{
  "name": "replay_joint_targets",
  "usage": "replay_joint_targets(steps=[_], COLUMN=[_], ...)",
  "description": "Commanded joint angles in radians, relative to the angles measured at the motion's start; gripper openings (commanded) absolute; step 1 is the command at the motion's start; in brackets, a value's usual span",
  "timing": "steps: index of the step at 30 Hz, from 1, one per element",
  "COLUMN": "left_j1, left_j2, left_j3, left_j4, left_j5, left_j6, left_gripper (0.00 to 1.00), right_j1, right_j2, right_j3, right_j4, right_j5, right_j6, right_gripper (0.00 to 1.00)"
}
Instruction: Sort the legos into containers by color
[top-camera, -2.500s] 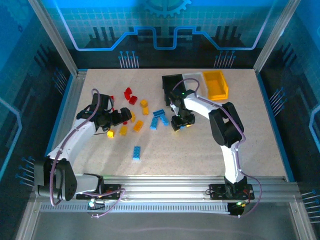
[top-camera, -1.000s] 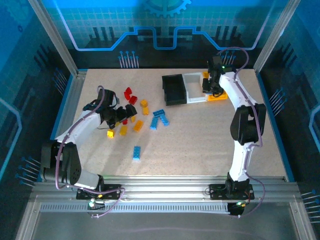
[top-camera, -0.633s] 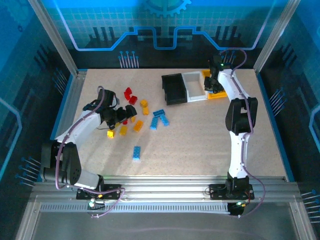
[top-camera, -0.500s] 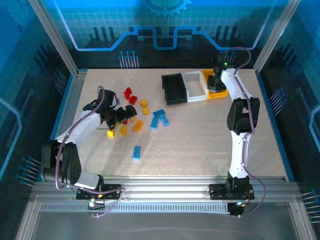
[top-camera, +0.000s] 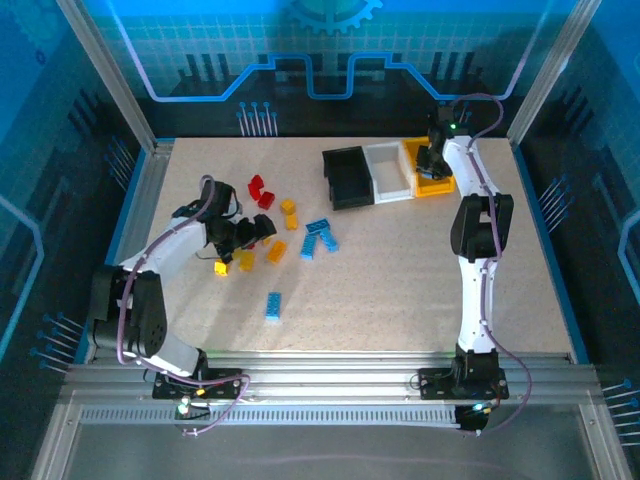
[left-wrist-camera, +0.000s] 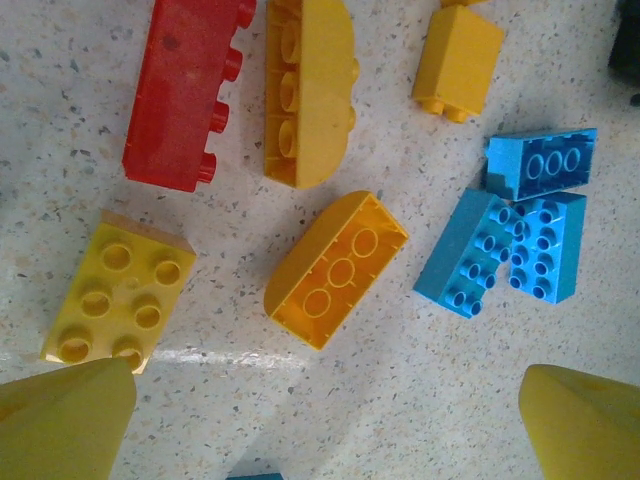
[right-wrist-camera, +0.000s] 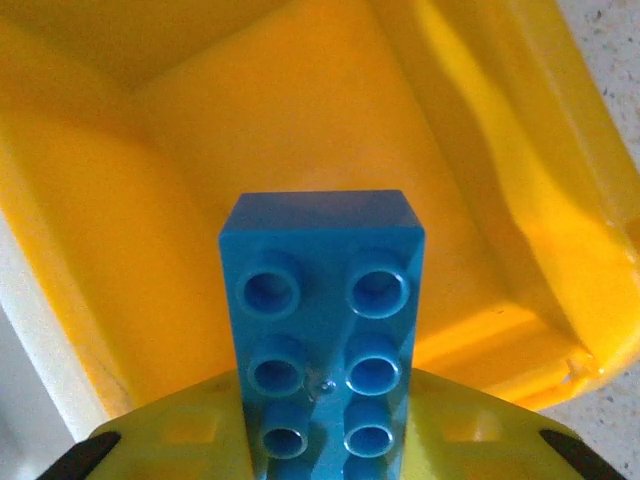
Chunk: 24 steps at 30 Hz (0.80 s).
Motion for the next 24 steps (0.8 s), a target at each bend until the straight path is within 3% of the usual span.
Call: replay_joint_targets(steps=[1,10,24], left_j1=[-0.008,-0.008,-0.009], left_j2=[0.012,0.023,-0.06], left_j3=[0.034,0.032,-0.094], left_j4=[-0.032,-0.014,0.06], left_j5=[0.028,0.035,0.035], left_j6=[-0.021,-0.041,-0.086], left_gripper=[0.99,0.99,0.99], right_j1=[-0.022,0.013,0.168], right_j2=[0.066,0.056,-0.182], right_j3=[0.027,-0.035,-0.38], right_j4=[-0.013,0.001,0.089], right_j5=[-0.034,-0.178,-0.306], right_j6=[0.026,0.012,0.083], right_gripper=[0.33,0.32,0.33])
